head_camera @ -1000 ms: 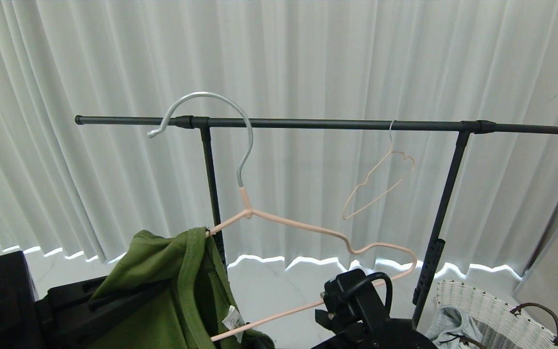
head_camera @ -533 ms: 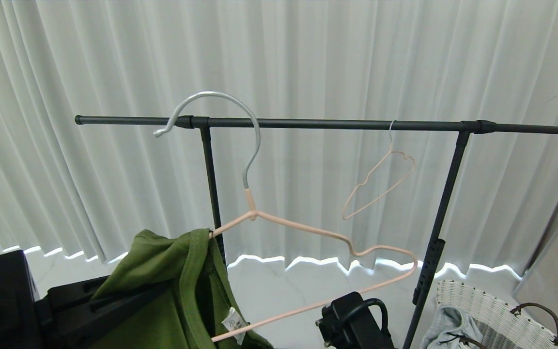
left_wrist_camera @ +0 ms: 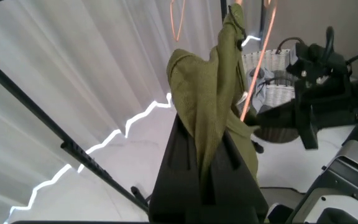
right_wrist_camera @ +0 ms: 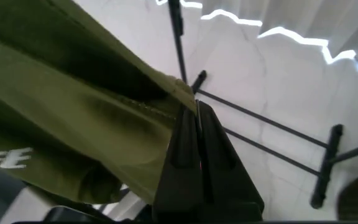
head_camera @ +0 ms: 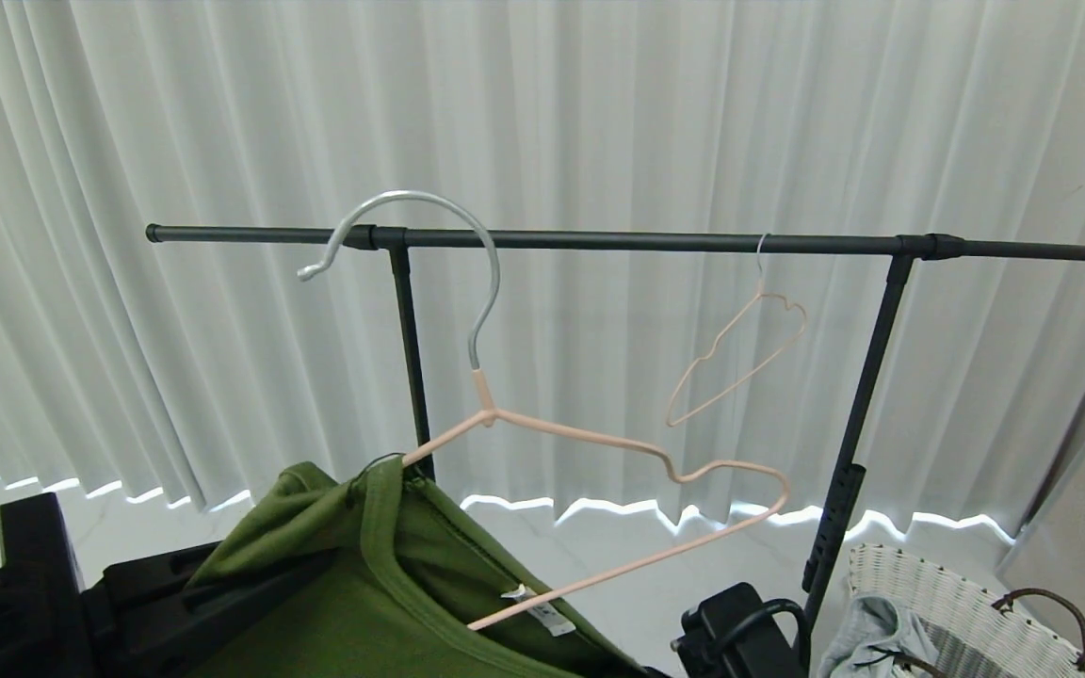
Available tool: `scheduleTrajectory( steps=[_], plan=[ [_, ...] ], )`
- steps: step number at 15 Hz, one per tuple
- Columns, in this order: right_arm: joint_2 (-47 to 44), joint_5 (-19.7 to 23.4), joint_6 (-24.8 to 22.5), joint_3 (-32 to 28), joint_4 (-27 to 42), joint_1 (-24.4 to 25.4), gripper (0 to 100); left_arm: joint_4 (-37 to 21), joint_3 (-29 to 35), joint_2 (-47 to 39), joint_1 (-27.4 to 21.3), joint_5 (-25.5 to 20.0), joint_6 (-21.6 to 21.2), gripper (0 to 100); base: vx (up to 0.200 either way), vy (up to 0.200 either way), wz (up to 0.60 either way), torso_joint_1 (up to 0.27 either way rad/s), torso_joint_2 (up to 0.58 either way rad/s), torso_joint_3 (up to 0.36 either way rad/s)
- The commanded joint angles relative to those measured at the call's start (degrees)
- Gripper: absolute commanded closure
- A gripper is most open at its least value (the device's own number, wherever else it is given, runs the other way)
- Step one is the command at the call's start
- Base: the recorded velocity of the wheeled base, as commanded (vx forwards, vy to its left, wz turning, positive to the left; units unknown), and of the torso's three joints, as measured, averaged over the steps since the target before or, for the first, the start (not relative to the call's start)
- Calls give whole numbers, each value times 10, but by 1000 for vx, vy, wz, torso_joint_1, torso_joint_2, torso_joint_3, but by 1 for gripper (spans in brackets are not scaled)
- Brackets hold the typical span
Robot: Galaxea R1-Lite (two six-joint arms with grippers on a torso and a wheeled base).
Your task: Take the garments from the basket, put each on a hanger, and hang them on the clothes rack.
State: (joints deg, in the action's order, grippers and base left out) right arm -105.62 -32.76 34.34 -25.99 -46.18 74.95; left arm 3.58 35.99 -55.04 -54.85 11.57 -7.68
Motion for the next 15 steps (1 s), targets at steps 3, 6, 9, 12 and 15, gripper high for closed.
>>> scheduleTrajectory(
  steps=[3, 6, 9, 12, 15],
  plan=[
    [67, 0, -42, 69, 0, -87, 100, 0, -16, 0, 2, 2, -14, 100, 0, 0, 0, 0, 0, 0],
    [97, 0, -61, 79, 0, -139, 100, 0, -38, 1, 2, 16, -36, 100, 0, 0, 0, 0, 0, 0],
    [105, 3, -74, 78, 0, -182, 100, 0, -61, 6, 1, 15, -66, 100, 0, 0, 0, 0, 0, 0],
    [122, 12, -95, 71, 0, -221, 100, 0, -92, 8, -1, 13, -86, 100, 0, 0, 0, 0, 0, 0],
    [161, 50, -134, 74, 1, -244, 100, 0, -125, 5, -4, -8, -114, 100, 0, 0, 0, 0, 0, 0]
  ],
)
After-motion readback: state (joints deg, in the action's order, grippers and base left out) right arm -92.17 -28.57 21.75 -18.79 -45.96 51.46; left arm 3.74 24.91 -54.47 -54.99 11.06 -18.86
